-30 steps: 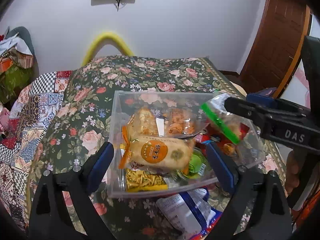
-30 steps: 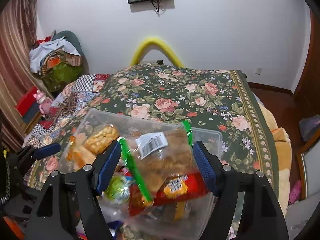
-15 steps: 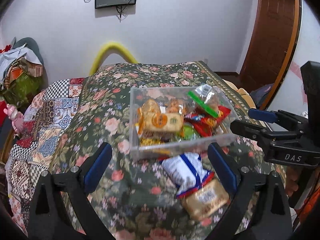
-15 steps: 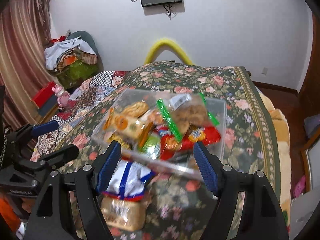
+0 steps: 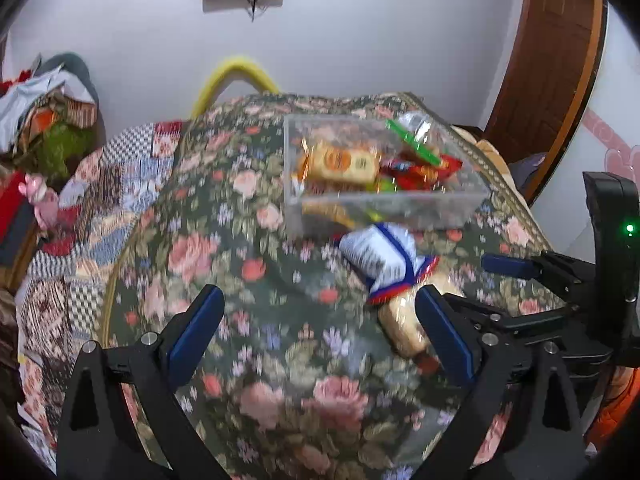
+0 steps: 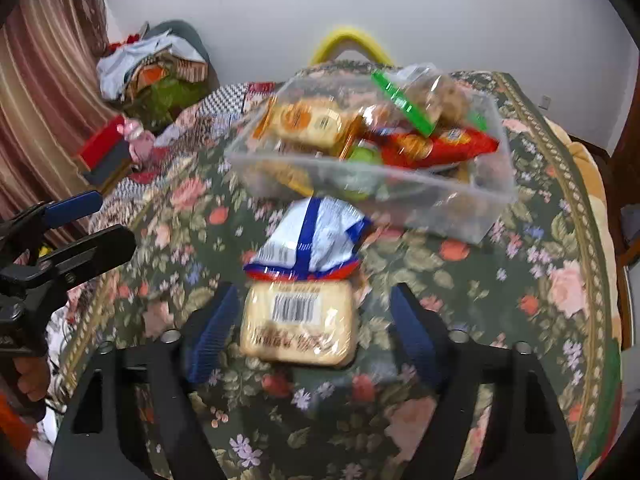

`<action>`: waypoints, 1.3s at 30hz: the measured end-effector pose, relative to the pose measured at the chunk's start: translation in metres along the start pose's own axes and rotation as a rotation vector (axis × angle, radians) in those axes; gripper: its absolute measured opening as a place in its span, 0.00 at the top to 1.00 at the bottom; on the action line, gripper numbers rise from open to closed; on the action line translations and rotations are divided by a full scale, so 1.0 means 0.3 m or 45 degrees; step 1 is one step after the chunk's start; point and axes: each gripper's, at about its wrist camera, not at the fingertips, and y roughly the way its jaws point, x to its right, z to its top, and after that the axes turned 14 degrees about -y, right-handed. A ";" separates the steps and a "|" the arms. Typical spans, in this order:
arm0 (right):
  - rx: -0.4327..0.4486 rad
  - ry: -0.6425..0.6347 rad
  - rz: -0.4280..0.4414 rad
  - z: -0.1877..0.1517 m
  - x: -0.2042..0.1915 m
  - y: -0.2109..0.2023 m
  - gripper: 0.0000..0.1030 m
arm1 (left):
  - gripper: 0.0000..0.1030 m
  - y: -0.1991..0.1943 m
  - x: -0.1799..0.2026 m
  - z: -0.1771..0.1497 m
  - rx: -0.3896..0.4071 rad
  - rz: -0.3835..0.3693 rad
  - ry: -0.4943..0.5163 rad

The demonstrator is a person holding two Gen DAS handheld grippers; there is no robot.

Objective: Organize snacks
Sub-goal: 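Grasp the blue-white wrapped bag with the left tool while the right grasps the square bread pack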

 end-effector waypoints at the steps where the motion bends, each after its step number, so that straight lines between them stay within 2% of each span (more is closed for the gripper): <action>1: -0.009 -0.009 -0.006 -0.003 -0.012 0.011 0.19 | 0.05 0.003 -0.012 -0.017 -0.012 0.003 -0.007; 8: -0.132 0.029 0.032 -0.026 -0.040 0.110 0.19 | 0.05 0.025 -0.070 -0.063 -0.054 0.024 -0.050; 11: -0.134 0.017 0.014 -0.034 -0.046 0.119 0.19 | 0.05 0.035 -0.073 -0.058 -0.063 0.026 -0.050; 13: -0.149 -0.011 0.014 -0.037 -0.049 0.125 0.22 | 0.05 0.045 -0.064 -0.052 -0.064 0.023 -0.044; 18: -0.131 -0.041 0.043 -0.060 -0.023 0.096 0.26 | 0.05 0.069 -0.025 -0.047 -0.071 0.007 -0.031; 24: -0.106 -0.017 -0.009 -0.107 0.057 0.025 0.27 | 0.05 0.117 0.041 -0.041 -0.096 -0.015 -0.015; 31: -0.034 0.081 -0.066 -0.141 0.198 -0.053 0.27 | 0.05 0.235 0.139 -0.010 -0.154 -0.036 -0.030; 39: 0.012 0.123 -0.101 -0.127 0.278 -0.075 0.27 | 0.05 0.412 0.216 0.037 -0.197 0.050 -0.024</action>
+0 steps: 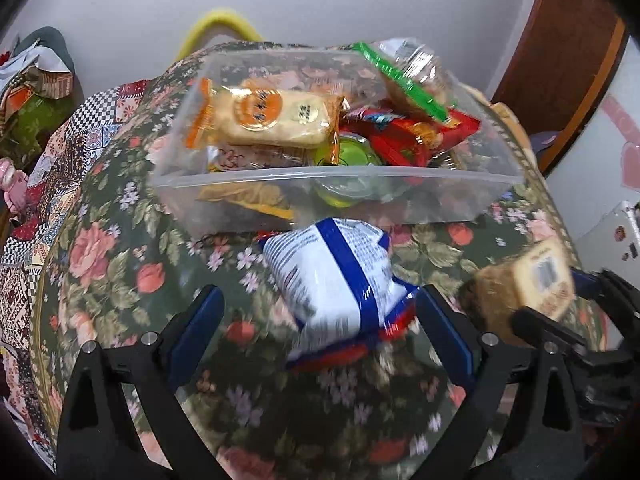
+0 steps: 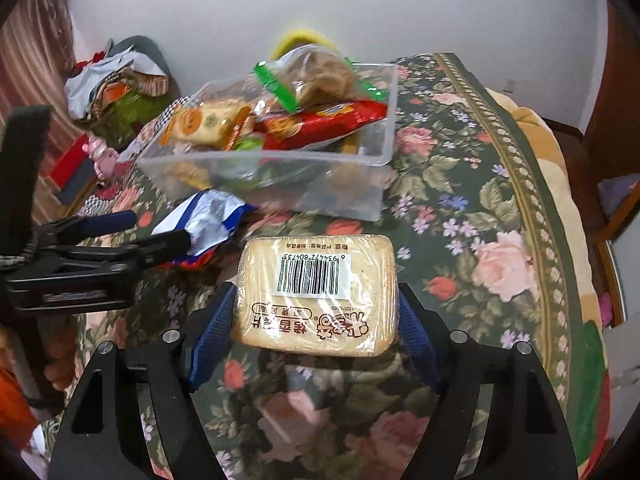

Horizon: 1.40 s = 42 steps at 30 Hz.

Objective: Organize snacks
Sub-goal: 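Grasp the blue-white wrapped bag with the left tool while the right grasps the square bread pack, then carry the blue-white bag and square bread pack into the clear box and release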

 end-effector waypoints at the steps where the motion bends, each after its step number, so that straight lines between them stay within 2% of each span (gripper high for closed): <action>1: 0.000 0.000 -0.002 0.003 0.001 0.002 0.27 | 0.05 0.028 0.006 0.005 -0.010 0.010 -0.003; 3: 0.002 0.003 -0.001 0.006 0.004 0.007 0.27 | 0.07 0.059 0.006 0.010 -0.012 0.018 -0.018; 5: 0.005 0.010 0.006 0.009 0.010 0.011 0.27 | 0.20 0.086 0.004 0.014 -0.022 0.017 -0.041; 6: 0.006 0.015 0.007 0.011 0.012 0.012 0.27 | 0.28 0.095 0.001 0.016 -0.045 -0.015 -0.051; 8: 0.007 0.025 0.007 0.012 0.016 0.014 0.27 | 0.33 0.096 0.000 0.019 -0.055 -0.046 -0.072; 13: 0.023 0.039 0.011 0.020 0.020 -0.001 0.27 | 0.48 0.057 0.012 -0.005 -0.033 -0.053 0.002; 16: 0.035 0.019 0.001 0.031 0.012 -0.020 0.27 | 0.51 0.010 -0.005 -0.025 -0.008 -0.015 -0.001; 23: 0.097 -0.008 -0.020 0.087 0.008 -0.083 0.27 | 0.51 -0.146 -0.016 -0.034 0.100 -0.032 0.004; 30: 0.144 -0.021 -0.047 0.146 0.012 -0.102 0.27 | 0.51 -0.263 -0.015 0.042 0.222 -0.058 0.016; 36: 0.163 -0.034 -0.063 0.195 0.026 -0.066 0.27 | 0.51 -0.264 -0.002 0.133 0.262 -0.082 0.027; 42: 0.122 -0.024 -0.070 0.245 0.059 0.034 0.27 | 0.51 -0.205 -0.002 0.229 0.268 -0.089 0.009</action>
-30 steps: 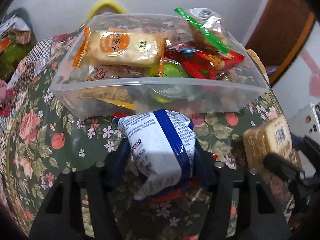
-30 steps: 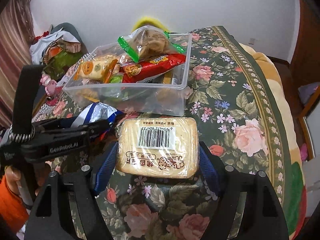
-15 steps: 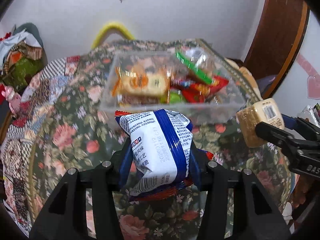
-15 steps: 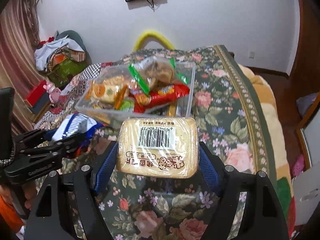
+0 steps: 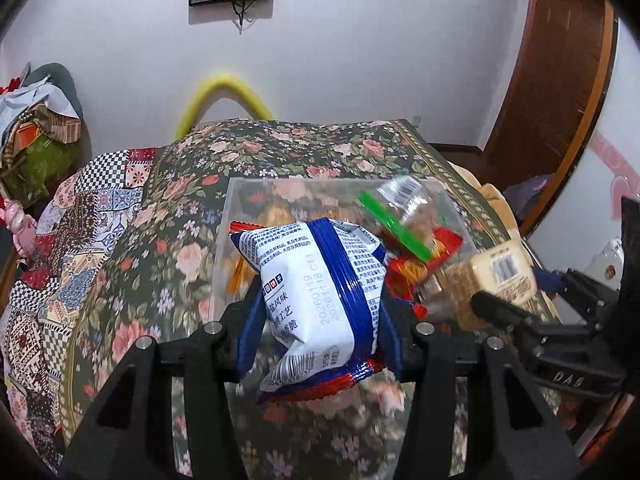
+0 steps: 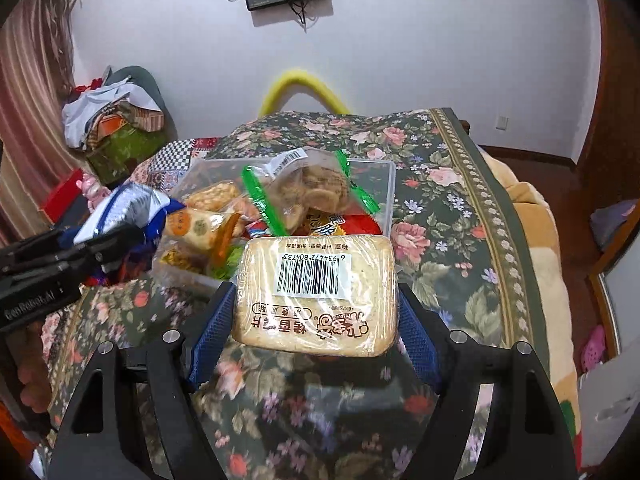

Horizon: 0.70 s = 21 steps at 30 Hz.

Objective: Organize snacks
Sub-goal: 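Carry the blue-white bag and square bread pack into the clear box and release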

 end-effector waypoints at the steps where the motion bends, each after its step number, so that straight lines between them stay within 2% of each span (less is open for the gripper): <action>1: -0.008 0.000 0.003 0.005 0.003 0.016 0.27 | 0.51 0.022 0.000 0.016 0.001 0.009 0.003; 10: 0.006 -0.010 0.010 0.064 0.000 0.076 0.27 | 0.51 0.160 -0.005 0.111 -0.006 0.025 -0.019; 17: -0.010 -0.003 0.034 0.060 0.011 0.127 0.27 | 0.50 0.255 -0.005 0.133 -0.033 0.036 -0.034; 21: -0.033 0.000 0.053 0.067 0.014 0.119 0.25 | 0.44 0.257 -0.002 0.133 -0.034 0.046 -0.029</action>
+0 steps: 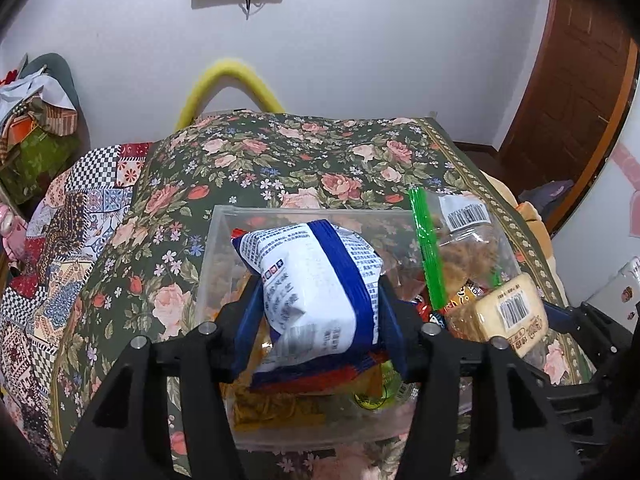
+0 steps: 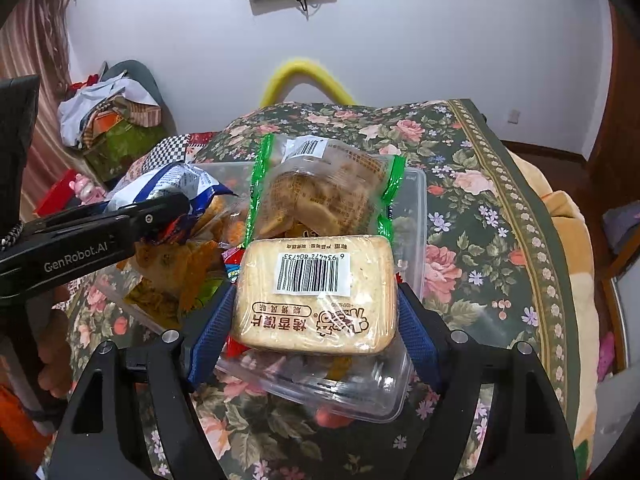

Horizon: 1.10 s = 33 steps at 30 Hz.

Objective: Organize snacks

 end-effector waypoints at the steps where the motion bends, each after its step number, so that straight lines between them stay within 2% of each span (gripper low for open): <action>1: -0.007 0.007 0.003 0.001 0.002 -0.003 0.25 | 0.40 -0.003 0.001 -0.002 -0.004 0.006 0.005; 4: -0.033 0.028 0.017 0.007 0.010 -0.015 0.25 | 0.33 -0.034 -0.003 -0.009 0.002 -0.011 0.009; 8: 0.010 0.038 0.001 0.012 0.012 -0.074 0.25 | 0.33 -0.102 -0.008 -0.019 0.026 -0.025 0.021; 15: 0.134 -0.003 -0.038 0.046 -0.023 -0.267 0.25 | 0.33 -0.323 -0.016 -0.046 0.130 -0.076 0.022; 21: 0.315 -0.035 -0.068 0.055 -0.096 -0.509 0.25 | 0.33 -0.591 -0.017 -0.091 0.284 -0.141 0.013; 27: 0.507 -0.054 -0.114 0.029 -0.179 -0.722 0.24 | 0.31 -0.874 -0.001 -0.166 0.516 -0.158 0.029; 30: 0.588 -0.071 -0.131 0.006 -0.217 -0.806 0.17 | 0.20 -0.978 0.014 -0.208 0.602 -0.152 0.044; 33: 0.621 -0.084 -0.138 -0.015 -0.242 -0.849 0.11 | 0.12 -1.054 0.024 -0.246 0.671 -0.159 0.054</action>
